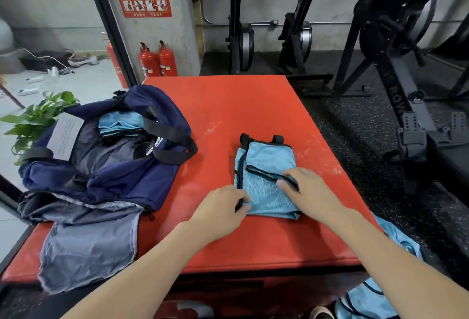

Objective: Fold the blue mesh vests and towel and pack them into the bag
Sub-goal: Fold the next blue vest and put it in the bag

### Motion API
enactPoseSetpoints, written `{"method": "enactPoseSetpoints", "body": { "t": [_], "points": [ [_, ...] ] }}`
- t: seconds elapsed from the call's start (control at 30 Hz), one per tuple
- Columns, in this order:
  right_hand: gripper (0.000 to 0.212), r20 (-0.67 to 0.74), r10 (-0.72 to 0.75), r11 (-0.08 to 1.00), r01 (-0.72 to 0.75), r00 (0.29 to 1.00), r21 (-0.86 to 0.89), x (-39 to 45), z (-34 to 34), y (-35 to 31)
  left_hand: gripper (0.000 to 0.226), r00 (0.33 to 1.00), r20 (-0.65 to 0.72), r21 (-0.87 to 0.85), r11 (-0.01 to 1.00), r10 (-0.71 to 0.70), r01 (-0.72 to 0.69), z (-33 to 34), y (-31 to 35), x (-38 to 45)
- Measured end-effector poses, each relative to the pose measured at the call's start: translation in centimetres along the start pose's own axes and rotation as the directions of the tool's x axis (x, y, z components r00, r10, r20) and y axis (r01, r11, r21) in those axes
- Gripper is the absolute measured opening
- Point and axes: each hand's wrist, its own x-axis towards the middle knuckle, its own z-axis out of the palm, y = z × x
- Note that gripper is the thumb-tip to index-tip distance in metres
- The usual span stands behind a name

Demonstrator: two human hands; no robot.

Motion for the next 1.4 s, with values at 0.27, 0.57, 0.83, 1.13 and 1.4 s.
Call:
{"method": "enactPoseSetpoints", "body": {
  "t": [0.27,0.57,0.83,1.13,1.4],
  "points": [
    [0.042,0.161,-0.262,0.965,0.261,0.952,0.029,-2.5,0.7,-2.9,0.015,0.99,-0.133,-0.062,0.997,-0.052,0.044,0.1,-0.8,-0.1],
    [0.017,0.124,-0.27,0.961,0.275,0.955,-0.028,-2.3,1.3,-3.1,0.022,0.99,-0.086,0.068,0.992,0.113,-0.107,0.6,-0.7,-0.1],
    [0.02,0.108,-0.104,0.98,0.084,0.989,0.18,-2.6,0.1,-3.5,0.011,0.975,-0.157,0.085,0.986,0.157,-0.145,0.3,-0.7,0.9],
    [0.018,0.111,0.093,0.987,-0.106,0.99,0.123,-2.7,-3.3,-2.0,0.005,0.977,-0.2,-0.228,0.965,0.08,-0.126,-0.7,1.4,0.8],
    [0.007,0.209,0.051,0.903,-0.135,0.977,0.409,-2.2,-5.4,-2.5,0.007,0.961,-0.267,-0.406,0.913,-0.064,-0.052,-1.6,2.7,0.6]
  ]
}}
